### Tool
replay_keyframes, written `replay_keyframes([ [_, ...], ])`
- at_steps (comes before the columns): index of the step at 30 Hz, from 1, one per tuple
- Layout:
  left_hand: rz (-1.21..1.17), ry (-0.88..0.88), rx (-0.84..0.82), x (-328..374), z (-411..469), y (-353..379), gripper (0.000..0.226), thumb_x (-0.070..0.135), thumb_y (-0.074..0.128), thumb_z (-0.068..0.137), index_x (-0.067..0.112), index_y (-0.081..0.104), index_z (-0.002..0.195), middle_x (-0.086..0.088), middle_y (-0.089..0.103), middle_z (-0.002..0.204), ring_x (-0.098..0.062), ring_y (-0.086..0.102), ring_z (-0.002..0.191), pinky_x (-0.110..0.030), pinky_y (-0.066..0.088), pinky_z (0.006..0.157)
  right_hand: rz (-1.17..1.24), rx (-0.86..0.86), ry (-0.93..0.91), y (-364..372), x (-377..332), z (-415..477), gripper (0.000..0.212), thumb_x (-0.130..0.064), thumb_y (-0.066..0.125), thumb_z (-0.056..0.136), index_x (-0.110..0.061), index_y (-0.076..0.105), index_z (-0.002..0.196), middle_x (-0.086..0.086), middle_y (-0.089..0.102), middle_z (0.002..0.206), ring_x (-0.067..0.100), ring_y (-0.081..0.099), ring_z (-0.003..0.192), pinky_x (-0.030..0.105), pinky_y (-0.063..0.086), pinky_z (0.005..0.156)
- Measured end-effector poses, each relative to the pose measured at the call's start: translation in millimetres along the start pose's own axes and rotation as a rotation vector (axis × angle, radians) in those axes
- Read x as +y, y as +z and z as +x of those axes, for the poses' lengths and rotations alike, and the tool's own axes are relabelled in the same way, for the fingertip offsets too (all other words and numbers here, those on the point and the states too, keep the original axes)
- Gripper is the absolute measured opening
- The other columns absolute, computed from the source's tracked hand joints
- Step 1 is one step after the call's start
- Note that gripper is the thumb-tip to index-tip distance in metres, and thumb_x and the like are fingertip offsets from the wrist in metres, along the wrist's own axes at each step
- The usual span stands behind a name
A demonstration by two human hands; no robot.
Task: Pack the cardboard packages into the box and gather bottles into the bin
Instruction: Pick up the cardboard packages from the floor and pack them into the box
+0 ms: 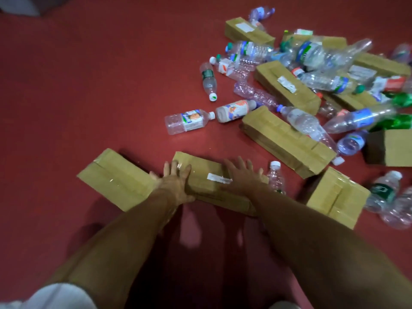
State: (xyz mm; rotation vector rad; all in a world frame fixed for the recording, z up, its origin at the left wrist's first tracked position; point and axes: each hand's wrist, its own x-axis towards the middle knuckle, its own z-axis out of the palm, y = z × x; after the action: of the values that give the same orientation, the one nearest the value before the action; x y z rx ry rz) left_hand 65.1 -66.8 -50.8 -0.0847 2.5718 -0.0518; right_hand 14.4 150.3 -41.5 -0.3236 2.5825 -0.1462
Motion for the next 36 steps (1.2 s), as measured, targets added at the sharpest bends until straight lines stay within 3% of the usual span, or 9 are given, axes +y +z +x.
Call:
replay_keyframes([
  [6, -0.127, -0.209, -0.083, -24, -12, 12, 0.118, 0.087, 0.048, 0.075, 0.036, -0.025, 0.153, -0.015, -0.025, 0.162, -0.04, -0.02, 0.149, -0.079, 0.01, 0.107, -0.077, -0.07, -0.066, 19, -33, 14, 0.094, -0.066, 0.062, 0.084, -0.043, 0.008, 0.157, 0.007, -0.005, 0.167, 0.036, 0.002, 0.152, 0.063, 0.007, 0.117],
  [13, -0.314, -0.169, -0.047, -20, -2, 16, 0.11, 0.079, 0.052, 0.079, 0.041, -0.021, 0.153, -0.011, -0.022, 0.164, -0.044, -0.025, 0.146, -0.081, 0.01, 0.106, -0.179, 0.098, 0.017, 22, -32, 11, 0.071, -0.069, 0.045, 0.091, -0.042, 0.021, 0.152, 0.011, 0.031, 0.15, 0.034, 0.037, 0.133, 0.06, 0.033, 0.105],
  [17, -0.339, -0.158, -0.022, -10, 3, 18, 0.099, 0.071, 0.046, 0.087, 0.035, -0.015, 0.156, -0.013, -0.02, 0.164, -0.047, -0.026, 0.145, -0.08, 0.009, 0.106, -0.133, 0.047, 0.132, 20, -28, 8, 0.077, -0.071, 0.041, 0.093, -0.037, 0.012, 0.156, 0.016, 0.031, 0.15, 0.038, 0.034, 0.135, 0.064, 0.03, 0.104],
  [23, -0.287, -0.033, -0.014, -2, 1, 23, 0.099, 0.062, 0.052, 0.085, 0.031, -0.009, 0.157, -0.015, -0.017, 0.164, -0.046, -0.029, 0.144, -0.08, 0.005, 0.107, -0.077, -0.038, 0.132, 14, -21, 7, 0.087, -0.064, 0.053, 0.088, -0.039, 0.006, 0.157, 0.016, 0.024, 0.152, 0.037, 0.029, 0.138, 0.064, 0.034, 0.103],
  [29, -0.211, 0.179, -0.008, -2, -7, 24, 0.108, 0.063, 0.058, 0.08, 0.036, -0.014, 0.156, -0.011, -0.021, 0.164, -0.035, -0.028, 0.147, -0.072, 0.001, 0.114, 0.01, -0.012, 0.176, 9, -24, 0, 0.091, -0.07, 0.053, 0.086, -0.03, 0.011, 0.156, 0.017, 0.027, 0.151, 0.037, 0.031, 0.139, 0.052, 0.043, 0.095],
  [33, -0.279, 0.245, 0.047, -10, -13, 21, 0.107, 0.068, 0.059, 0.083, 0.036, -0.011, 0.157, -0.007, -0.024, 0.164, -0.024, -0.024, 0.15, -0.063, -0.002, 0.119, -0.033, -0.086, 0.076, 13, -21, 3, 0.102, -0.067, 0.059, 0.086, -0.03, -0.003, 0.159, 0.023, 0.011, 0.16, 0.043, 0.026, 0.143, 0.053, 0.038, 0.107],
  [36, -0.277, 0.107, 0.108, -12, -11, 19, 0.097, 0.076, 0.046, 0.087, 0.037, -0.009, 0.157, -0.007, -0.027, 0.162, -0.024, -0.023, 0.15, -0.068, -0.001, 0.116, -0.041, -0.133, 0.003, 13, -20, 2, 0.103, -0.06, 0.063, 0.088, -0.036, -0.009, 0.158, 0.017, -0.017, 0.163, 0.045, 0.011, 0.148, 0.057, 0.033, 0.11],
])
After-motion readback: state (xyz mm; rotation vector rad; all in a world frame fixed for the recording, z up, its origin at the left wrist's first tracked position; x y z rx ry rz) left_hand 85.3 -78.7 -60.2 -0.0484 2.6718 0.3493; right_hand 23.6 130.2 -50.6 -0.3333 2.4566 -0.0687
